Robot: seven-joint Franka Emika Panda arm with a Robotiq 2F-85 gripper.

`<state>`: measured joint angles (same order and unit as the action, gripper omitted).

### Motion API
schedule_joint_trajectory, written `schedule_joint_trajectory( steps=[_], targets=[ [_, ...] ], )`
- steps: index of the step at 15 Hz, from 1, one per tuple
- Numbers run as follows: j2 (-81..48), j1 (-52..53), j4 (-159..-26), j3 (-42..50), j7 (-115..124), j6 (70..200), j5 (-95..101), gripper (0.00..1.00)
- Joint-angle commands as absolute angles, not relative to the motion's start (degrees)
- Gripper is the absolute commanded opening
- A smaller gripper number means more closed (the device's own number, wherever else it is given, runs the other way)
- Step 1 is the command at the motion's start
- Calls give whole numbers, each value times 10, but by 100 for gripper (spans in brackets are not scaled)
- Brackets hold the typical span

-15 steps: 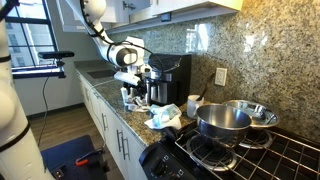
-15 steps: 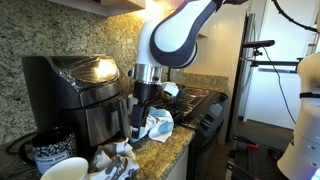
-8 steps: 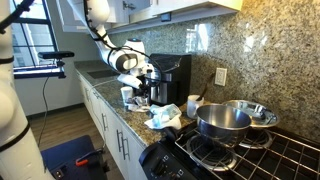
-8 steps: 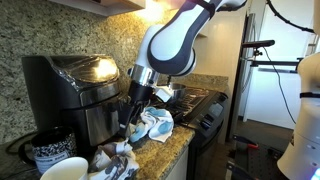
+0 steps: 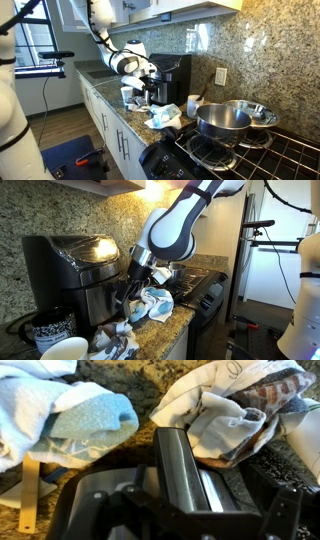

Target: Pull the food basket out then push it in

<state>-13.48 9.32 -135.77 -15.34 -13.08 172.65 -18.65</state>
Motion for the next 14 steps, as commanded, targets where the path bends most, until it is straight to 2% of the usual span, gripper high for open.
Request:
schedule_joint_trajectory(
  steps=[1,14],
  targets=[
    [-136,96,-1366,-153,-124,1753,-191,100],
    [-150,105,-1369,-144,-119,1787,-185,100]
  ],
)
